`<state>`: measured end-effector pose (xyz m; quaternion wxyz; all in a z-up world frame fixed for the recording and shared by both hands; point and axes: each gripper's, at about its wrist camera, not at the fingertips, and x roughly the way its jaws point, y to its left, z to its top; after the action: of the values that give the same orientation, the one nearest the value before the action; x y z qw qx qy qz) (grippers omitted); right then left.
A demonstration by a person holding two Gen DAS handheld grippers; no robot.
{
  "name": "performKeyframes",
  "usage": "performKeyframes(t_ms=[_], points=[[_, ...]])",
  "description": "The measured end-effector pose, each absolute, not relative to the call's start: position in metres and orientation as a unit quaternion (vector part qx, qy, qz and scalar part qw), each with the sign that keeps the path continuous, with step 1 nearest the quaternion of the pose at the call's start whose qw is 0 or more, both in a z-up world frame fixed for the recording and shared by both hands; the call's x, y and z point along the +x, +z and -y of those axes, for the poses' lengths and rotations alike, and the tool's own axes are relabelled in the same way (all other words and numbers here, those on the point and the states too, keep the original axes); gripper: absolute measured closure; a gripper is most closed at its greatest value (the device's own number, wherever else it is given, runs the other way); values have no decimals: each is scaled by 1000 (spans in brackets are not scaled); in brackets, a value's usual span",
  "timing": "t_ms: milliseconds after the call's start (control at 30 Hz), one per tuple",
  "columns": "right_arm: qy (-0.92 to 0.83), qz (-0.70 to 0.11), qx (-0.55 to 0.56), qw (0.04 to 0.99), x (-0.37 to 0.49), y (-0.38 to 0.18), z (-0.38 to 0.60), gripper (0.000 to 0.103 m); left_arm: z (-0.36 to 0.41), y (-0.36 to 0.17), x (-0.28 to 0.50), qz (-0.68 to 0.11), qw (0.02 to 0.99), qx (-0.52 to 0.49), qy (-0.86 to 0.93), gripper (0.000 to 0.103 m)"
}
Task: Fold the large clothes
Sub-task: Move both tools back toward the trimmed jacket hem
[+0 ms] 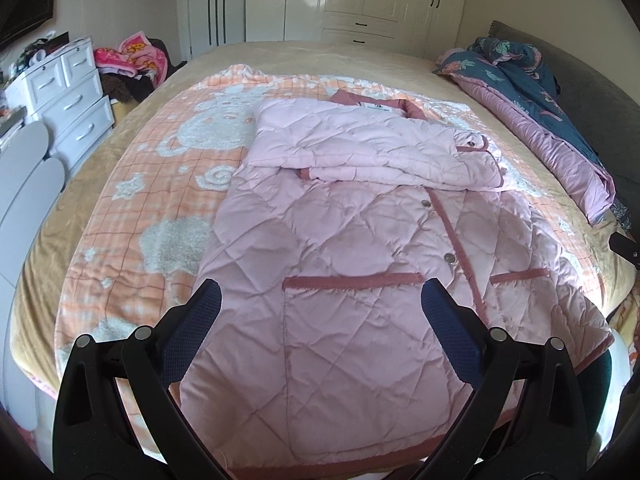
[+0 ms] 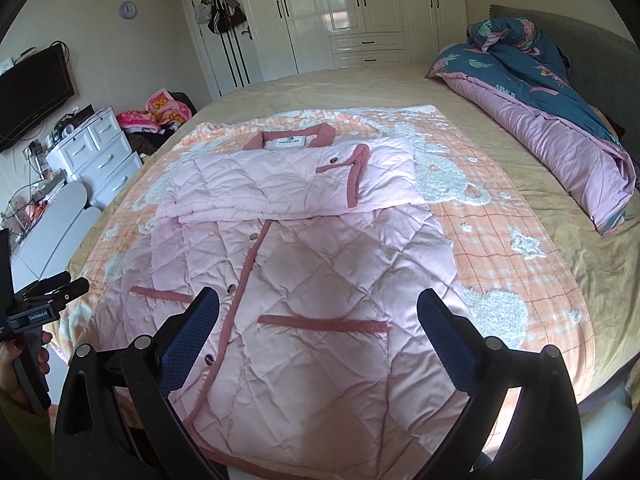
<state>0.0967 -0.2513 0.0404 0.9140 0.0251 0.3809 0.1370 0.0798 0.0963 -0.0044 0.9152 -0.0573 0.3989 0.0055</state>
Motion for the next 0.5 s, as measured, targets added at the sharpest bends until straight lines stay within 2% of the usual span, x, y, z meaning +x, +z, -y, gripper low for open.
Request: performKeyframes(t_ms=[500], points=[[114,-416,26,902,93,9,279,4,-123,-41,62,-436,898,-61,20,9]])
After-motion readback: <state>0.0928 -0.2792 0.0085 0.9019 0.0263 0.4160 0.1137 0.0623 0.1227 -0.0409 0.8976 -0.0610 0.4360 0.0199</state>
